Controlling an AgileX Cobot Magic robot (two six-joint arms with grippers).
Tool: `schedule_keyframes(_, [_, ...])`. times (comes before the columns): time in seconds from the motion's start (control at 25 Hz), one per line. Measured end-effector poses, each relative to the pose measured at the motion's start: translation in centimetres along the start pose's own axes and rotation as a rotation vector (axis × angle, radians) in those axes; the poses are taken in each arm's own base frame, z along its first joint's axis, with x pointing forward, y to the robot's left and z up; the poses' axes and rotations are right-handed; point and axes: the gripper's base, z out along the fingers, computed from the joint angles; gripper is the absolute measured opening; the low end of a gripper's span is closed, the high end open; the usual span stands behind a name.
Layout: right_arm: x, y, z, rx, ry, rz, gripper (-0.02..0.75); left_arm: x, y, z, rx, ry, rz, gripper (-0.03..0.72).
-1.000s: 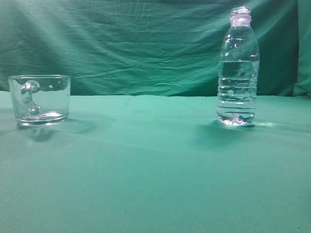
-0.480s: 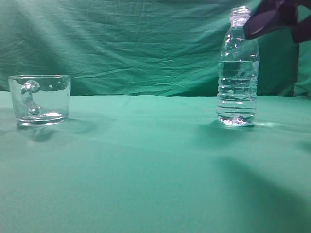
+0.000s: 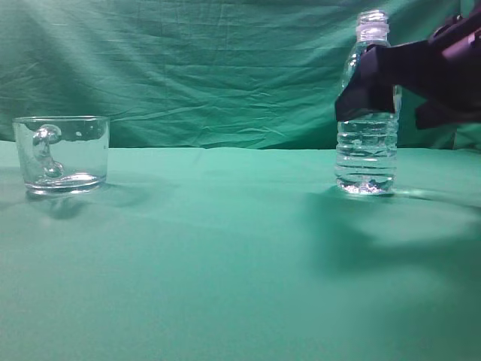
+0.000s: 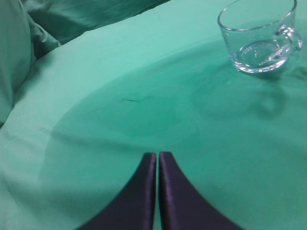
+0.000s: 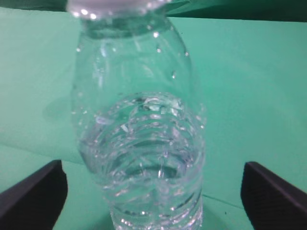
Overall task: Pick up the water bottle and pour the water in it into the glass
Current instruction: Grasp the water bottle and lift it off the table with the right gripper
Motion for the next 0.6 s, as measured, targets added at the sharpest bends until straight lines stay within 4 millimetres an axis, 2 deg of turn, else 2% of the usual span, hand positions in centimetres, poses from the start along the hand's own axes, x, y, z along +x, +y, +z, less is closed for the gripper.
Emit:
schedule_keyframes(0.24, [0.9, 0.0, 2.6, -0.016, 0.008, 0.040, 0.644, 0.0, 0.0, 0.0, 0.000, 0.000, 0.000, 0.000])
schedule_keyframes(0.48, [1.2, 0.2, 3.2, -0.052, -0.034, 0.030, 0.644, 0.0, 0.0, 0.0, 0.000, 0.000, 0.000, 0.000])
schedule_keyframes(0.52, [1.2, 0.2, 3.2, -0.054, -0.034, 0.030, 0.594, 0.0, 0.0, 0.0, 0.000, 0.000, 0.000, 0.000])
schedule_keyframes(0.6, [1.2, 0.2, 3.2, -0.055, -0.039, 0.030, 0.587, 0.0, 0.0, 0.0, 0.000, 0.000, 0.000, 0.000])
